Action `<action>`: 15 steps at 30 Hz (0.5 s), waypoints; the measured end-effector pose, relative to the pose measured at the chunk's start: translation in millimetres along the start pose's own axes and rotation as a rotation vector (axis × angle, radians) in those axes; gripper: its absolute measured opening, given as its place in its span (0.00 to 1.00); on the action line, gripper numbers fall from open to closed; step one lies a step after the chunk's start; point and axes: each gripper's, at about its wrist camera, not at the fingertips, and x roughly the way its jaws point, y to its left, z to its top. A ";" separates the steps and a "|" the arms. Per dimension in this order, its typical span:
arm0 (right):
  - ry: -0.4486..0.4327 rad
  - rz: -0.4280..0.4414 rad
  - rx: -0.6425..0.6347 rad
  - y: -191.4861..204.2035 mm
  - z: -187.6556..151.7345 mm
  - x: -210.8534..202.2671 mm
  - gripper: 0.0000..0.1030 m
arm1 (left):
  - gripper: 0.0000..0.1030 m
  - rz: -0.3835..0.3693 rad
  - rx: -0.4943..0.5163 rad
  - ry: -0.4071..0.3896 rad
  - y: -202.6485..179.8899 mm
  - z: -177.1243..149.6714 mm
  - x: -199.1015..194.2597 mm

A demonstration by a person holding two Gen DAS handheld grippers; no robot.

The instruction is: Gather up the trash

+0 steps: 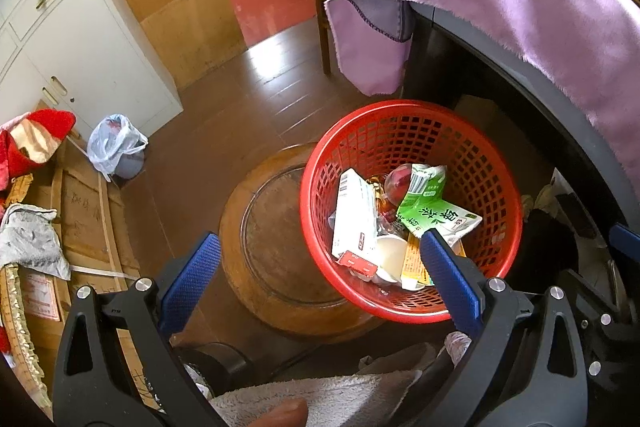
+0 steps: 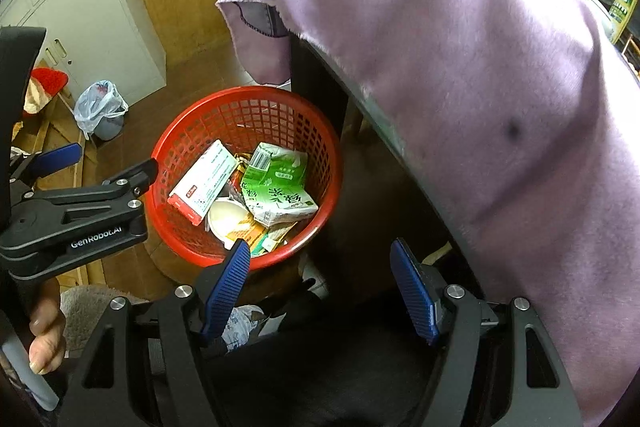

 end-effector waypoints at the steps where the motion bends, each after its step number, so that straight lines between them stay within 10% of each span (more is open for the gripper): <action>1: 0.004 0.004 0.003 -0.3 0.0 1.3 0.69 | 0.93 -0.001 0.002 0.003 0.3 0.1 0.4; 15: 0.019 0.013 0.009 -1.0 0.2 5.8 0.69 | 0.93 -0.010 0.012 0.022 -2.6 -1.7 2.9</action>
